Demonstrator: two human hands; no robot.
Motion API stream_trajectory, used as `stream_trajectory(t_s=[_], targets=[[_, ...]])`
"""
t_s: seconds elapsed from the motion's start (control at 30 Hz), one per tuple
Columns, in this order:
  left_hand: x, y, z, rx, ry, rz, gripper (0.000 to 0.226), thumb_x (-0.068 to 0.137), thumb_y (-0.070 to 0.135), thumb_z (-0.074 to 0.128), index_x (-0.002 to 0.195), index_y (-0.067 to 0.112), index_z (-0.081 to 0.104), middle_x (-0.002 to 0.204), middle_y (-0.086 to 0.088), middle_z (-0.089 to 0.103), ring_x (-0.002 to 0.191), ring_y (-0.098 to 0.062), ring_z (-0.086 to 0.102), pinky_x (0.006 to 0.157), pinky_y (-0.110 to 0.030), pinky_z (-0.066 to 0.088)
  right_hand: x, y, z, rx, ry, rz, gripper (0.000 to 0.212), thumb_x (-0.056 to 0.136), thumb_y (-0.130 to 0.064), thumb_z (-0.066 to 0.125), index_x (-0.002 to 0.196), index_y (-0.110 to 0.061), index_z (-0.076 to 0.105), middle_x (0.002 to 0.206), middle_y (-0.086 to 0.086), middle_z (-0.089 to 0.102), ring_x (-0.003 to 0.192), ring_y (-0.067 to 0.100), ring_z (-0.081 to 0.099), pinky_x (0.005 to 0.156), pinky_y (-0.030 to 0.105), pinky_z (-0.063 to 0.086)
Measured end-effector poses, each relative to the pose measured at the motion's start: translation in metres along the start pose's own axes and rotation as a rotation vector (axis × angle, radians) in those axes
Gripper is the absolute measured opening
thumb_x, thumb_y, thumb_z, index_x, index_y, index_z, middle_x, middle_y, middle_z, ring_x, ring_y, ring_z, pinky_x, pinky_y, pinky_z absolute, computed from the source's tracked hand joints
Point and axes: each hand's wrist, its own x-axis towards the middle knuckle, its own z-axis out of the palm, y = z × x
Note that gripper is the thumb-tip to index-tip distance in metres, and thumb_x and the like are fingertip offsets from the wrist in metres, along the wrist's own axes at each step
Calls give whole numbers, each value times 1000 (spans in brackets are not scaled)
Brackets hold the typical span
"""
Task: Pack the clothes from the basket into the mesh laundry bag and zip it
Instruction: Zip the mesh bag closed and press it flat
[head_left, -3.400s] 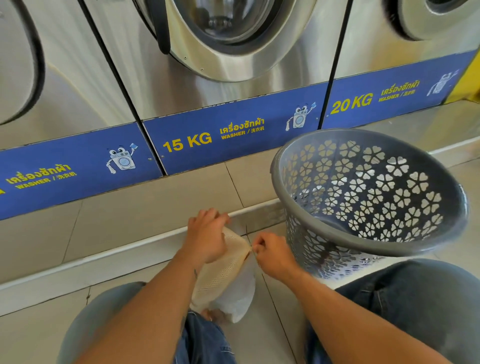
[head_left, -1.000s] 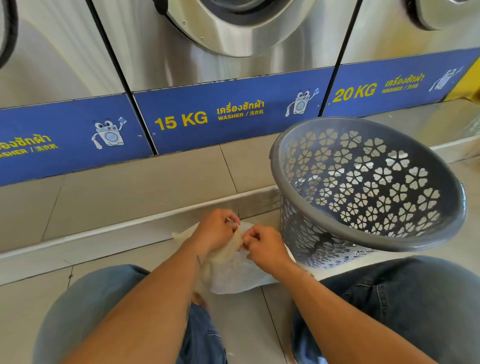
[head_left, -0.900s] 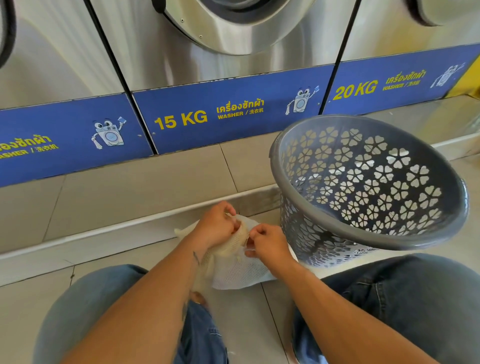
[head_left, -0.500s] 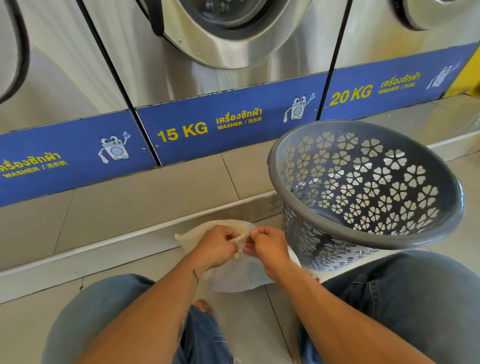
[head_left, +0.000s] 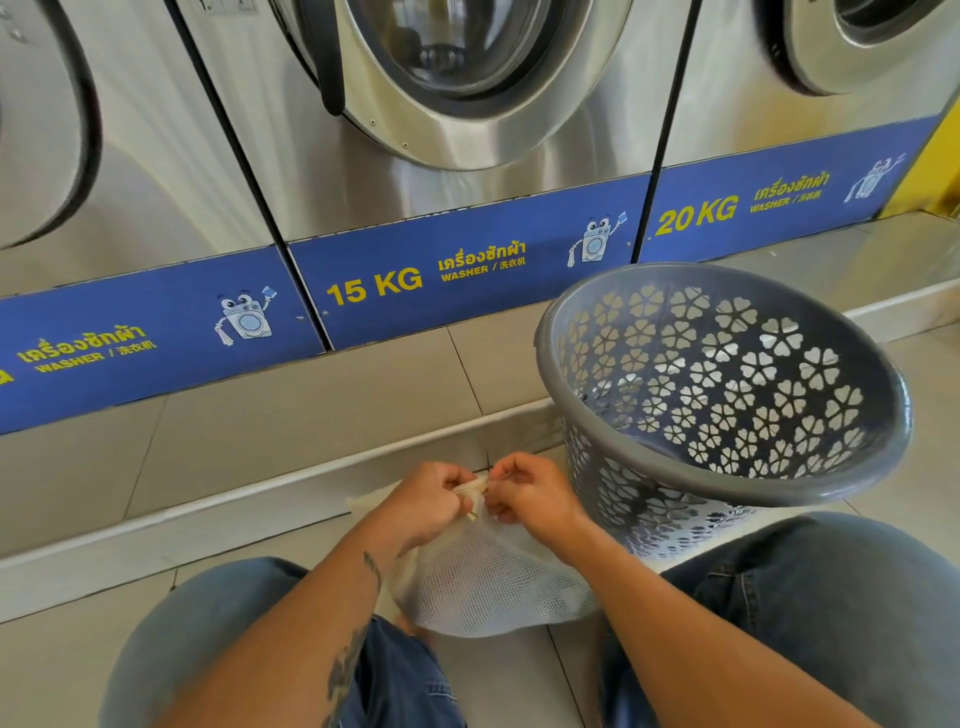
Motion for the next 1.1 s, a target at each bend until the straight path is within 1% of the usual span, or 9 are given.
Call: stream_trajectory(t_s=[0.07, 0.2, 0.3, 0.43, 0.57, 0.67, 0.73, 0.9, 1.1], targets=[[1, -1, -2, 4, 15, -2, 23, 83, 10, 63, 91, 29, 72, 96, -2, 73, 95, -21, 66, 91, -41, 51, 2, -2, -3, 38, -20, 14, 20, 85, 4, 54, 85, -10, 69, 78, 15, 72, 72, 24, 67, 69, 37, 58], [7, 0, 0, -27, 34, 4, 23, 90, 13, 58, 87, 32, 70, 99, -2, 73, 97, -20, 64, 90, -37, 49, 6, 2, -3, -99, 23, -81, 27, 86, 7, 55, 84, -15, 70, 76, 16, 74, 68, 19, 68, 72, 44, 60], [13, 0, -1, -35, 34, 8, 22, 94, 14, 54, 96, 27, 73, 98, -2, 73, 97, -21, 65, 86, -34, 49, 7, 5, 0, -194, 70, -119, 16, 84, -2, 70, 85, -18, 71, 77, 15, 72, 64, 11, 61, 65, 33, 55], [27, 5, -5, 72, -9, 81, 24, 93, 11, 53, 91, 24, 73, 93, 0, 70, 93, -20, 64, 84, -34, 49, 11, 4, 1, -179, 112, -164, 12, 82, -3, 76, 79, -12, 69, 65, -6, 63, 56, -3, 54, 54, 16, 47], [40, 19, -13, 294, -68, 145, 24, 91, 16, 53, 87, 32, 71, 97, 3, 66, 97, -20, 60, 87, -33, 48, 18, 1, -8, -114, 83, -109, 17, 77, -2, 80, 74, -13, 67, 69, -2, 64, 65, 11, 58, 62, 29, 51], [48, 27, -13, 367, -63, 165, 24, 88, 25, 56, 74, 42, 66, 96, 6, 67, 97, -21, 61, 89, -38, 50, 22, 0, -14, -89, 70, -68, 16, 78, -3, 80, 89, -4, 69, 79, 3, 66, 70, 15, 59, 65, 32, 52], [51, 31, -10, 379, -38, 188, 19, 85, 32, 56, 78, 44, 69, 100, 6, 70, 100, -23, 60, 93, -42, 48, 24, 1, -16, -88, 70, -41, 16, 78, -5, 79, 92, -3, 71, 78, 4, 65, 69, 16, 58, 63, 33, 51], [51, 31, 0, 365, 155, 282, 8, 82, 29, 64, 85, 36, 63, 81, 15, 62, 92, -17, 59, 85, -36, 41, 32, 9, -22, -16, 102, 77, 12, 79, -9, 79, 85, -1, 71, 66, 0, 63, 61, 14, 58, 60, 29, 51], [48, 9, 14, 418, 476, 373, 28, 72, 33, 69, 84, 27, 44, 96, 7, 43, 93, -17, 40, 77, -33, 40, 33, 15, -16, 155, 67, 171, 20, 83, -7, 76, 97, 6, 69, 71, 7, 62, 61, 16, 57, 60, 27, 53]])
